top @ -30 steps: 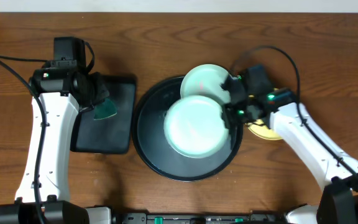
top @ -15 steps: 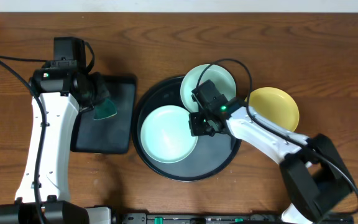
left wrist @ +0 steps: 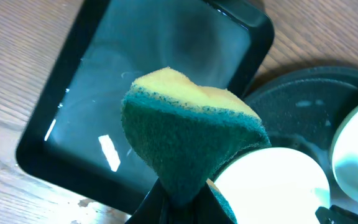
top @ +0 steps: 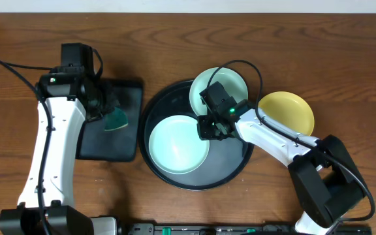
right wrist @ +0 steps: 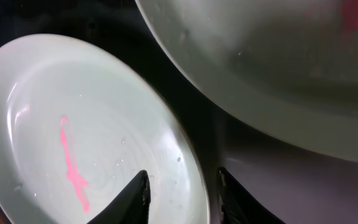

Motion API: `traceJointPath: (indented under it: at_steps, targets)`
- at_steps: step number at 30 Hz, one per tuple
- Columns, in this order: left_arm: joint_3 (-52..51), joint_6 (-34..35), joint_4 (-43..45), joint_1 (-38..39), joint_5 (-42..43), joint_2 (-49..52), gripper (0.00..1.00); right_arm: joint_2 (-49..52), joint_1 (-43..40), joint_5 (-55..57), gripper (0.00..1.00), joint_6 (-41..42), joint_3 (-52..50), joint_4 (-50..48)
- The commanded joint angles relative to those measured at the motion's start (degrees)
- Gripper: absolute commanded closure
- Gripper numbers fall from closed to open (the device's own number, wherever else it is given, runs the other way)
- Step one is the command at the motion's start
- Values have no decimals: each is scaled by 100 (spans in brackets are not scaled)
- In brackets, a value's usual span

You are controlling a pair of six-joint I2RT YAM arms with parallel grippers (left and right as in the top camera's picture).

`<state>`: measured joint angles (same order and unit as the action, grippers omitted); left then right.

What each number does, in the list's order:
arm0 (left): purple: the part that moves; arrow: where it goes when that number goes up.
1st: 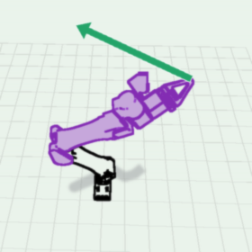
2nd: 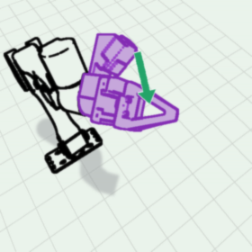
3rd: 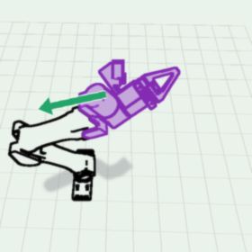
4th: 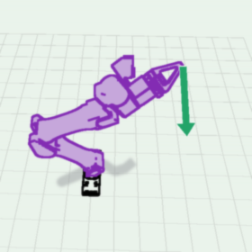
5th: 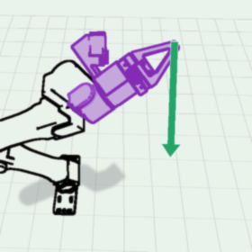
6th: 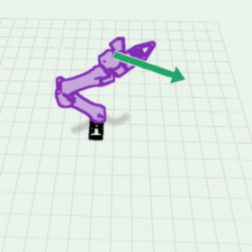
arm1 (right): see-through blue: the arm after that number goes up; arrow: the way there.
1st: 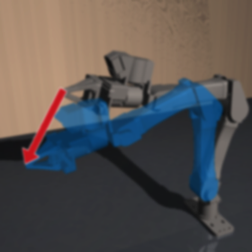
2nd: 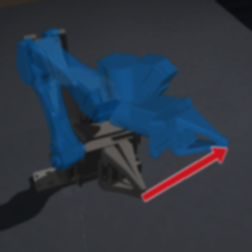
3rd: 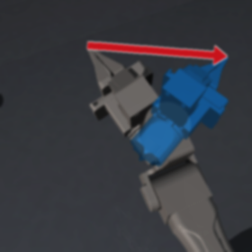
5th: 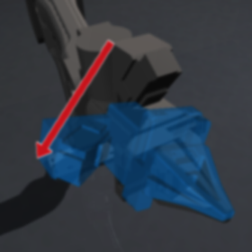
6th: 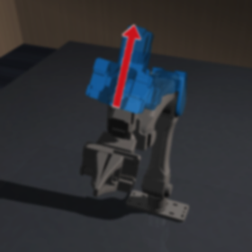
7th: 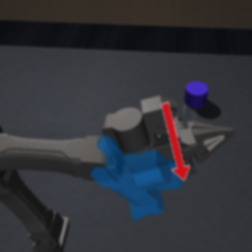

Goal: Clean dirty plates on tray and stack at the side
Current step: 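Bring the sponge in the left gripper onto the mint-green plate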

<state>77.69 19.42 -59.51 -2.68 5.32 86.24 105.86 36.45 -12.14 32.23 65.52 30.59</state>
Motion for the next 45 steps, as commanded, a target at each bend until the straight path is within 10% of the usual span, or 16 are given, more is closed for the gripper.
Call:
traceJointPath:
  at_steps: [1, 20, 45]
  targets:
    - [-66, -74, 28, 229, 173, 63, 93, 125, -24, 31, 71, 57, 85, 4]
    - [-68, 122, 225, 1331, 181, 846, 93, 413, -57, -13, 99, 313, 96, -4]
    - [-2155, -249, 2446, 2142, 557, 861, 92, 413, -61, -35, 99, 289, 120, -20]
